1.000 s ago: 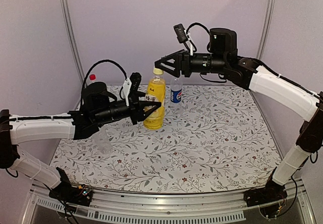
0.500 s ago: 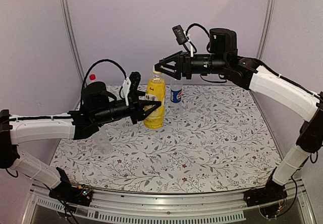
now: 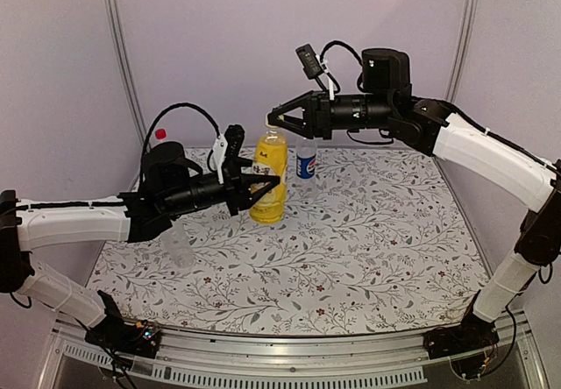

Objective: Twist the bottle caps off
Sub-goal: Unscrew the bottle cap from the plastic bottle.

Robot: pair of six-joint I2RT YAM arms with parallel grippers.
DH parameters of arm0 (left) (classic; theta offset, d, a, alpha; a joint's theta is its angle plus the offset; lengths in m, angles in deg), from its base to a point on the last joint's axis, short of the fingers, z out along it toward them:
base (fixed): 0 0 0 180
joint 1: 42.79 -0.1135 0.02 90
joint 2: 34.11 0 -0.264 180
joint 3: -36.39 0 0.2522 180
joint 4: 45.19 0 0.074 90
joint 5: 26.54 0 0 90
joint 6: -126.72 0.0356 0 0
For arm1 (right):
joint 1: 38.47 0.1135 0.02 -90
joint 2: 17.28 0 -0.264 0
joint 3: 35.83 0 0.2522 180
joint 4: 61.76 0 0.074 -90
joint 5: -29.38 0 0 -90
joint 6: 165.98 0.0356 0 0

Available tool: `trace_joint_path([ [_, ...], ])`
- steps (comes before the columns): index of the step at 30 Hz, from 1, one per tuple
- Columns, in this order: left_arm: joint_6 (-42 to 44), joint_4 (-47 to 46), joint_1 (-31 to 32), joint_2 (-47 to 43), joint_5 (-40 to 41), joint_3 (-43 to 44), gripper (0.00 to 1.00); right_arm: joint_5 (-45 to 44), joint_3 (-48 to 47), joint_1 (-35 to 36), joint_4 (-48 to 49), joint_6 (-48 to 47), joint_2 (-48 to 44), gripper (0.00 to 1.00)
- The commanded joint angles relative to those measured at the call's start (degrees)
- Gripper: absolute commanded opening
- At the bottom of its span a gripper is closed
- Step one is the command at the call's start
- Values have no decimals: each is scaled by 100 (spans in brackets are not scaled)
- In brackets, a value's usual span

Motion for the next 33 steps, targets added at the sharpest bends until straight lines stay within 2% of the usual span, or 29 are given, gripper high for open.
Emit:
trace_joint_path([
  [1, -4, -90, -76, 4, -27, 16, 29, 62, -176, 41, 25, -28, 29, 33],
  [10, 21, -72, -75, 13, -95, 24, 28, 193, -175, 41, -35, -63, 65, 19],
  [12, 59, -68, -75, 0, -333, 39, 28, 275, -183, 41, -99, -174, 86, 10],
  [14, 96, -124, -119, -37, -850, 35, 28, 438, -212, 41, -214, -380, 88, 1],
  [15, 119, -200, -155, -59, -1207, 30, 29, 542, -237, 37, -308, -491, 82, 0],
  [20, 116, -335, -327, -69, -3248, 97, 30, 1577, -417, 33, -1068, -1655, 59, 0],
  [23, 22, -371, -393, -11, -3986, 163, 29, 2257, -438, 37, -1373, -2230, 62, 0],
  [28, -102, -488, -418, 109, -4491, 176, 29, 3086, -513, 32, -1692, -2665, 194, 0],
  [33, -70, -409, -413, 99, -4163, 179, 27, 2656, -683, 32, -1757, -2565, 307, 0],
])
